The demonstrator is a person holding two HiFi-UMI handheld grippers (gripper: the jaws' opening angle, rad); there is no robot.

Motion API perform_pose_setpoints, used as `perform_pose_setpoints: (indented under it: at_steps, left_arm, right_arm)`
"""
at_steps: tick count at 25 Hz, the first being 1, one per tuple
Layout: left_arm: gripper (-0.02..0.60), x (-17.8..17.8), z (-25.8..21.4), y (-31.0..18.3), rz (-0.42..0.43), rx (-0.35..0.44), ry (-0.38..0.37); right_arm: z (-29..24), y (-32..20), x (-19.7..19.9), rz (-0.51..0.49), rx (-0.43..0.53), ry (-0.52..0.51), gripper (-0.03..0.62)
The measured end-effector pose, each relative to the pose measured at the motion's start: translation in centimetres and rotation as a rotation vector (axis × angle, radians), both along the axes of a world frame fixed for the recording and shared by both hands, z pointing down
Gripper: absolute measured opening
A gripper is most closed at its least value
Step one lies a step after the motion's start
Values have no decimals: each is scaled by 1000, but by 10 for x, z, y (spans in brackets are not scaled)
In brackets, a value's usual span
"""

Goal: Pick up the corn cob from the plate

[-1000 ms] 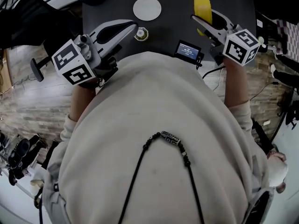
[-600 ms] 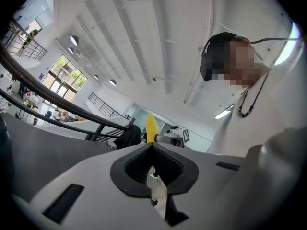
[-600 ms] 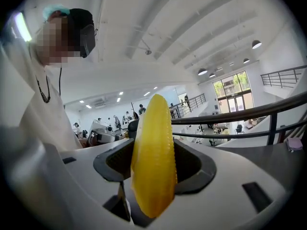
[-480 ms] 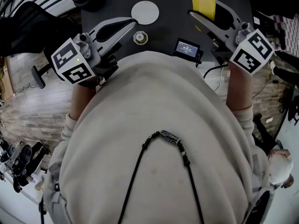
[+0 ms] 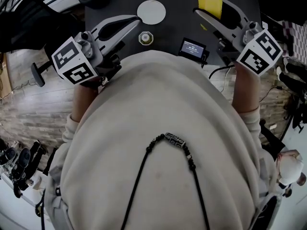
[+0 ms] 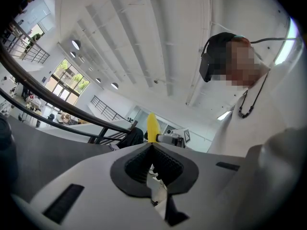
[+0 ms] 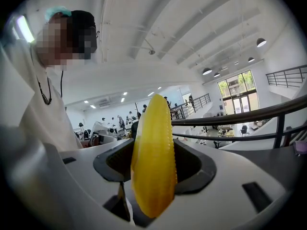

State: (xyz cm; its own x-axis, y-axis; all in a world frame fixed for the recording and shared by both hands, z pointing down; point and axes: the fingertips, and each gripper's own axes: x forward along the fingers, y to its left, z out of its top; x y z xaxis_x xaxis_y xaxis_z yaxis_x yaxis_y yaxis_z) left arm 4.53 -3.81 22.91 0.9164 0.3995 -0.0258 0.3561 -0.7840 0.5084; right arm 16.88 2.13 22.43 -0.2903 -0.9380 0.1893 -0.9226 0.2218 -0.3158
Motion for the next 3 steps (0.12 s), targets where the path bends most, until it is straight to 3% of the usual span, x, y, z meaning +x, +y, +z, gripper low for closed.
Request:
perform_pose_setpoints:
  at_steps: [3]
  left_arm:
    - [2,-5,1,5,-6,0,2]
  right_arm:
    - [3,4,-4,-5,-2,-1,259]
